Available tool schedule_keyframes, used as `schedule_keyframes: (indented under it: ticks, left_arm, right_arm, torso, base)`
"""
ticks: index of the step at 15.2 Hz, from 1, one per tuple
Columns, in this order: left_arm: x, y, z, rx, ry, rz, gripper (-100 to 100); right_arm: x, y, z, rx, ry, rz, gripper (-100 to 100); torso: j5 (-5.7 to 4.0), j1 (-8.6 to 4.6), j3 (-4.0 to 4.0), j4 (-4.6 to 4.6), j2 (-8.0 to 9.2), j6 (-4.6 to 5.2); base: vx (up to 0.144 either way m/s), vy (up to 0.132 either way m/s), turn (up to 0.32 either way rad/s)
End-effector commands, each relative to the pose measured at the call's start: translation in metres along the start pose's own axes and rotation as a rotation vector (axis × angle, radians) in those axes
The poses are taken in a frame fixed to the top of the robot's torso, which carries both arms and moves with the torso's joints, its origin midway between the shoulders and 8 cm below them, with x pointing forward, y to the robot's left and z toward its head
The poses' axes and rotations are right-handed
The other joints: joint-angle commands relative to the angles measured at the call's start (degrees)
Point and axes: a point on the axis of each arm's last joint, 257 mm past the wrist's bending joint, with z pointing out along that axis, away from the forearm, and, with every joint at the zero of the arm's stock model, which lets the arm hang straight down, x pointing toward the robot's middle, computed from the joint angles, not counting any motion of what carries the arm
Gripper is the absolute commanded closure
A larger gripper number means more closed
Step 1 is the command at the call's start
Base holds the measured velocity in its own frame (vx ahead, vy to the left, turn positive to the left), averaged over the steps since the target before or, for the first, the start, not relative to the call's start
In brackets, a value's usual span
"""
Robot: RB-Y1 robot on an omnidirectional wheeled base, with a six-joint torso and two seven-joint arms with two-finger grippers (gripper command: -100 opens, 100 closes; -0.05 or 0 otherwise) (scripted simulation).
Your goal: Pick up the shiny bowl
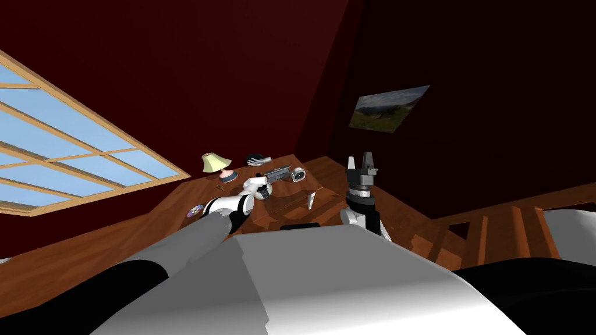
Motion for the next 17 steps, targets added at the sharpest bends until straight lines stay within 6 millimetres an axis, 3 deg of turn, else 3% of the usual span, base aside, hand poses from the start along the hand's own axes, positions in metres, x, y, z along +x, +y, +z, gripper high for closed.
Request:
schedule_keyframes:
  ticks: [1, 6, 11, 12, 13, 17]
  left_arm:
    - [-0.016, 0.0, 0.005, -0.003, -0.012, -0.07, -100]
    - [-0.03, 0.0, 0.01, -0.003, -0.022, -0.133, -100]
    - [-0.057, 0.0, 0.019, -0.002, -0.041, -0.259, -100]
    - [-0.051, 0.0, 0.018, -0.001, -0.036, -0.228, -100]
    - [-0.052, 0.0, 0.018, -0.001, -0.037, -0.236, 100]
    - [-0.051, 0.001, 0.018, -0.004, -0.037, -0.237, 100]
  right_arm:
    - [0.0, 0.0, 0.0, 0.0, 0.0, 0.0, 0]
    - [0.0, 0.0, 0.0, 0.0, 0.0, 0.0, 0]
    - [0.0, 0.0, 0.0, 0.0, 0.0, 0.0, 0]
    - [0.0, 0.0, 0.0, 0.0, 0.0, 0.0, 0]
    - [0.0, 0.0, 0.0, 0.0, 0.0, 0.0, 0]
    - [0.0, 0.0, 0.0, 0.0, 0.0, 0.0, 0]
  torso:
    - [0.0, 0.0, 0.0, 0.0, 0.0, 0.0]
    - [0.03, 0.15, 0.11, 0.05, 0.17, 0.02]
    - [0.04, 0.16, 0.08, 0.03, 0.13, 0.02]
    - [0.03, 0.13, 0.07, 0.03, 0.12, 0.02]
    - [0.02, 0.06, 0.04, 0.02, 0.04, -0.02]
    - [-0.06, -0.15, -0.14, -0.05, -0.26, -0.01]
  base:
    - [-0.074, 0.101, -0.314]
    - [-0.082, 0.103, -0.325]
    - [-0.077, 0.085, -0.325]
    - [-0.054, 0.05, -0.107]
    - [-0.021, 0.02, -0.005]
    - [-0.004, 0.003, 0.0]
